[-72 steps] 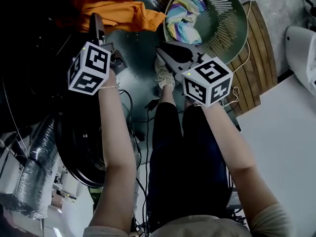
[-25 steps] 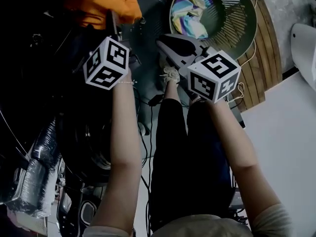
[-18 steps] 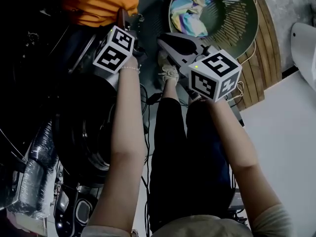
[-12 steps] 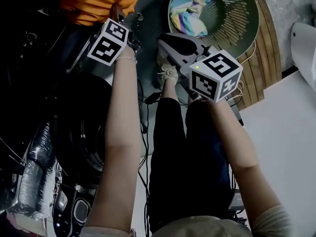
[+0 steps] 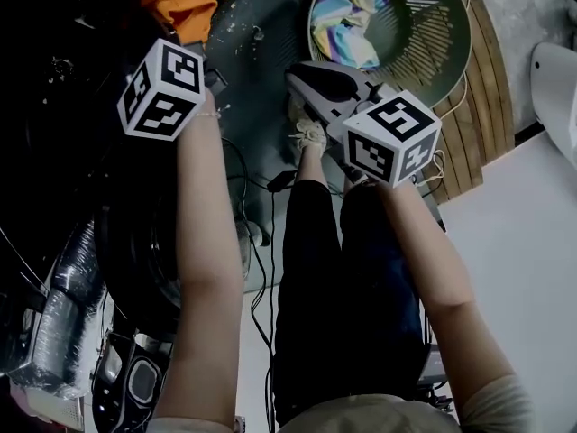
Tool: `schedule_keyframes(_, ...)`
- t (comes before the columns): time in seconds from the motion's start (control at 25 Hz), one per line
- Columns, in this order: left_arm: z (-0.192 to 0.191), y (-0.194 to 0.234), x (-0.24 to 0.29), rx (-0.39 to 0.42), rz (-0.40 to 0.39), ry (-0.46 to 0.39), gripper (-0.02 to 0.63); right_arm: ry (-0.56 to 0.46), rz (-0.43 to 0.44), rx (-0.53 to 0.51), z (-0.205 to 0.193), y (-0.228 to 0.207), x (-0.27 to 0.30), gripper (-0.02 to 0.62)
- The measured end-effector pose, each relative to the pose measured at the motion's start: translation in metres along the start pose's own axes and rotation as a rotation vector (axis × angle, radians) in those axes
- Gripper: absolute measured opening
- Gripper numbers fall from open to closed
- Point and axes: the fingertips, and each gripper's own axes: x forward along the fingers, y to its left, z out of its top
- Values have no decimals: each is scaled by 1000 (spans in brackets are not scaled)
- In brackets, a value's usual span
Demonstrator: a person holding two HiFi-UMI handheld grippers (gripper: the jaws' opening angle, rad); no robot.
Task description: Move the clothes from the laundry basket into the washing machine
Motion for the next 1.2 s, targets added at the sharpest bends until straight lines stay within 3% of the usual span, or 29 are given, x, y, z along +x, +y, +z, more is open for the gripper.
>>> schedule_keyframes(0.24,41,24,26,25,30,-82,17,-9,14,-2,3,3,1,44)
schedule_keyframes(0.4,10,32,42,-4,87,39,25,-20,0,-10,3,-1,1,43)
schedule_keyframes(0.44,4,33,39,-21,98,53,63,-26,-5,-12,2,-1,1,40)
schedule_keyframes(0.52,3,32,28,-66,97,41,207,-30,-5,-12,1,3,1,40)
schedule_keyframes(0.56,4,29,20,-87,85,28,248,-28,-2,-12,0,5,2,40)
schedule_keyframes(0.64,2,16,1,-131,31,6,264,-22,-2,-15,-1,7,1,40)
schedule_keyframes(0.8,-19,-37,-22,-263,-171,5,364,-26,-15,-21,2,8,0,38)
schedule_keyframes(0.92,-44,-70,-19,-184,-255,94,387,-30,-13,-28,5,8,1,38)
schedule_keyframes(1.04,-63,-67,-5,-28,-164,195,387,-33,2,-34,6,6,0,34)
schedule_keyframes(1.2,-58,-23,12,34,67,217,387,-32,-3,-19,4,0,1,34)
